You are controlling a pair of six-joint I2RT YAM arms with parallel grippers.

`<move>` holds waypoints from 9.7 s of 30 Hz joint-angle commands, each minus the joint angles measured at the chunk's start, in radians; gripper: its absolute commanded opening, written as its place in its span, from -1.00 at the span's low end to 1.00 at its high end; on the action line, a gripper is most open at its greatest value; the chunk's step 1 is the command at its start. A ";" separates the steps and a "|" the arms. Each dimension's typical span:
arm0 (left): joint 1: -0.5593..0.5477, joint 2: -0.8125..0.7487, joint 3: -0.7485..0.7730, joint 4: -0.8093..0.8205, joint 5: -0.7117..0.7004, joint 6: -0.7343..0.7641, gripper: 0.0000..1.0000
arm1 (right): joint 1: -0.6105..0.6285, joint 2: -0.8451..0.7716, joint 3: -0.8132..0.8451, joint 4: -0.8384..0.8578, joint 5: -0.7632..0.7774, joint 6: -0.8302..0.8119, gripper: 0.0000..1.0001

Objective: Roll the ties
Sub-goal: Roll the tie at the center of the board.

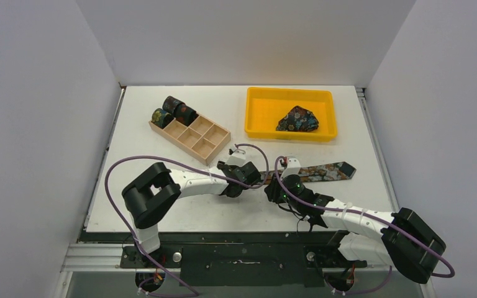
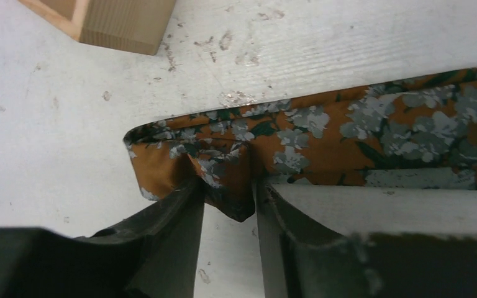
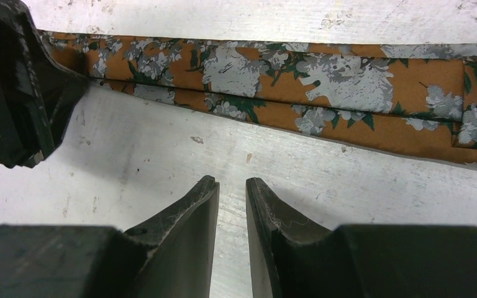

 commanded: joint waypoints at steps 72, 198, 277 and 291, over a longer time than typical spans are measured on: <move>0.540 -0.920 -0.797 0.579 0.703 -0.260 0.29 | 0.021 0.786 0.690 0.168 -0.452 0.152 -0.41; 0.645 -1.000 -0.796 0.629 0.654 -0.392 0.62 | 0.178 0.646 0.556 0.204 -0.153 -0.030 -0.50; 0.714 -0.641 -0.615 0.753 0.906 -0.267 0.59 | -0.025 0.779 0.687 0.164 -0.336 0.039 -0.35; 0.712 -0.525 -0.619 0.883 0.922 -0.221 0.37 | -0.055 0.792 0.628 0.185 -0.343 0.060 -0.38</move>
